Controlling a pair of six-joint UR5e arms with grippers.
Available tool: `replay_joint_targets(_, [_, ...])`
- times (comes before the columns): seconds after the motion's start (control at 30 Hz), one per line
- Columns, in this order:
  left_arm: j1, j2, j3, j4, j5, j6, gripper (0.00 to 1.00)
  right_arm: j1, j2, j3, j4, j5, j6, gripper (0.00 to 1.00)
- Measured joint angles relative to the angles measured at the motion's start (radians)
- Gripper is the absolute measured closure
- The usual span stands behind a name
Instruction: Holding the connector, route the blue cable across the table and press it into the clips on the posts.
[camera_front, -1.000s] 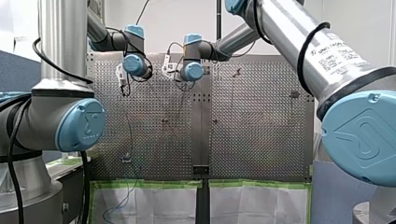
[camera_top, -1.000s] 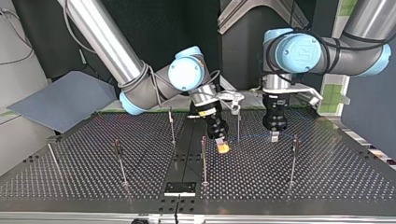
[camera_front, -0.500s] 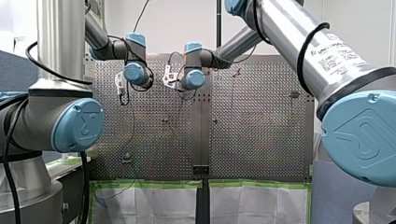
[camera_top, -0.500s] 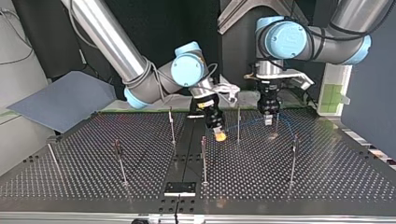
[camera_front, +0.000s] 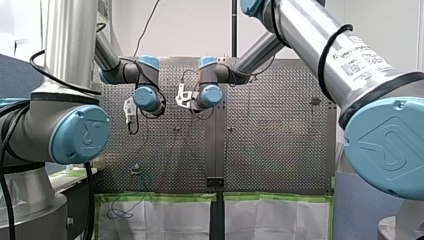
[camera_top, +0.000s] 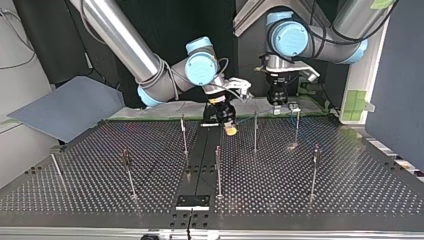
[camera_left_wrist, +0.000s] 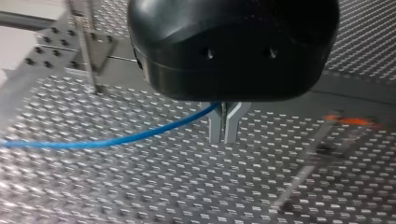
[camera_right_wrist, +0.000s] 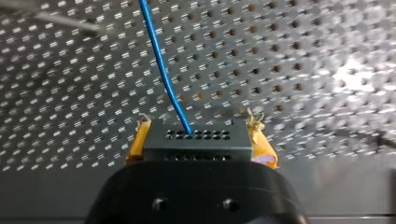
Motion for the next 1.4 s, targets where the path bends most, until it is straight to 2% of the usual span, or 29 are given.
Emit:
replay_joint_targets(0.23, [-0.002,-0.058,-0.045,0.058,0.001,-0.009,0.94,0.000,0.000,0.065,-0.011,0.006,-0.011,1.00])
replay_joint_targets(0.7, [0.005,-0.167,-0.049,0.160,0.008,-0.005,0.94,0.000,0.000,0.194,-0.073,0.005,-0.018,1.00])
replay_joint_targets(0.87, [0.010,-0.204,-0.049,0.186,0.009,-0.003,0.94,-0.004,0.001,0.208,-0.081,0.002,-0.009,1.00])
replay_joint_targets(1.07, [0.021,-0.219,-0.049,0.203,0.019,0.010,0.94,-0.023,0.001,0.209,-0.103,-0.014,0.002,1.00])
replay_joint_targets(1.4, [0.039,-0.224,-0.013,0.214,0.066,0.023,0.94,-0.063,0.004,0.209,-0.142,-0.072,0.029,1.00])
